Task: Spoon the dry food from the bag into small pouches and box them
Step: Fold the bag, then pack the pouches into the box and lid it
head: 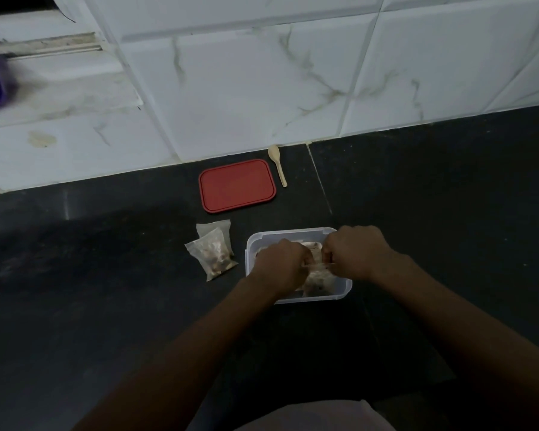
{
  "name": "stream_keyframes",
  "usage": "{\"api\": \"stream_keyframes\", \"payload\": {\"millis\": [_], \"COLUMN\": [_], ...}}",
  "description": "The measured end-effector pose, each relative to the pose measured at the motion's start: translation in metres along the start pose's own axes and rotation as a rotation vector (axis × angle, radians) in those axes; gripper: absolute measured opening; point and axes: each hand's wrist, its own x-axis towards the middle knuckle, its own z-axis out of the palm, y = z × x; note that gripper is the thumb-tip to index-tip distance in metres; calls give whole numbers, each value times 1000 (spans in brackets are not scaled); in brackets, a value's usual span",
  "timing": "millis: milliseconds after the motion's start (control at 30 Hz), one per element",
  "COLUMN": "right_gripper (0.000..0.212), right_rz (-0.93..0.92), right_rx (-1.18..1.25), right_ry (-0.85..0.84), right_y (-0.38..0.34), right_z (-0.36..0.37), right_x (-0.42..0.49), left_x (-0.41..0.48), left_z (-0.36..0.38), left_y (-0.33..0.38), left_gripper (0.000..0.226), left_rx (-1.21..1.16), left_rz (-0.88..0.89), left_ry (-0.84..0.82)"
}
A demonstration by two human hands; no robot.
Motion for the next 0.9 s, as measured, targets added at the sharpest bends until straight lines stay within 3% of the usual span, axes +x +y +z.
{"api": "stream_keyframes", "payload": {"millis": [167,300,400,500,567,733,900], "right_gripper": [29,20,8,13,19,36,54], "right_rz": [43,7,-49,-96,-130,-202,-219], "right_rx": [41,393,571,621,586,471,413], "right_ry": [83,330,401,437,419,376,235], "right_y": [-1,-8,-26,-49,-68,-110,-132], "right_z": [-4,-14,-15,-16,-19,-21,-17], "right_x": [-8,-6,13,40,59,99,129], "left_x": [-2,-16,-26,-35,-38,-42,-47], "left_z": [-9,-32,-50,-62,-63,-62,-60], "left_y": [0,-15,-35,-65,-90,-134,-148], "left_gripper": [21,10,6,11,20,49,43], "left_rx": [-45,-233,-268,-295,-207,-35,-124], "left_rz": [-4,-26,-92,-232,-330,-538,-612], "left_ry": [52,205,339,455,429,187,123]}}
